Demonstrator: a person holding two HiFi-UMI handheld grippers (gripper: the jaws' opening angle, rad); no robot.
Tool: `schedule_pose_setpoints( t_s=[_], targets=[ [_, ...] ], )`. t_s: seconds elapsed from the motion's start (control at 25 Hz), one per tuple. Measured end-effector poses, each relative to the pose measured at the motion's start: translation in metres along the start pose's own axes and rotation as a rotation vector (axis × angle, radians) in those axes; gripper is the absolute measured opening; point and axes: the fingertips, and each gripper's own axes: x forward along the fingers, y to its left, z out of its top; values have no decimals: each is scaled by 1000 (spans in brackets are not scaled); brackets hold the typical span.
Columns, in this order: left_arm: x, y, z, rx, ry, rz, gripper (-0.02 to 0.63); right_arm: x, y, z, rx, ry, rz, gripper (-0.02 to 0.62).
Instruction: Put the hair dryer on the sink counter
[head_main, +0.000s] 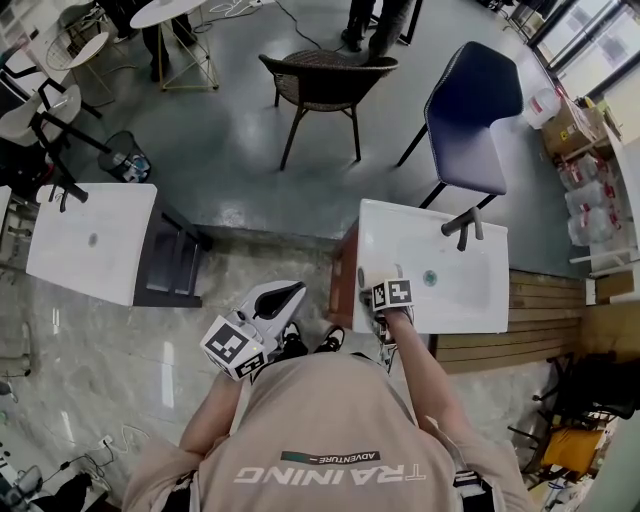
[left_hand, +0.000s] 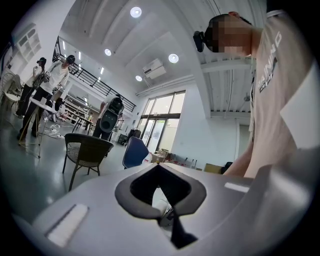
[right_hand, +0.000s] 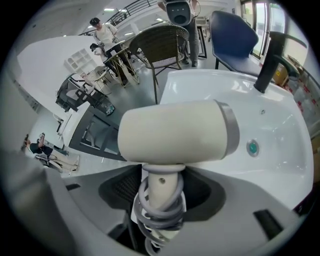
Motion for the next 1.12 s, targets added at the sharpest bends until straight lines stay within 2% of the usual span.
schedule_pose_setpoints(
  t_s=[0.32,0.84,1.12],
  targets=[
    [1,-2,-1,6,7,-13,8,-9,-1,0,-13,-16,-9,219],
    [6,-13,-6,8,23,-34,8,-33,4,-5,-51,-84,61,219],
    [18,-25,-3,25,35,-73,8,-61,-1,-8,-41,-163,88,219]
  ],
)
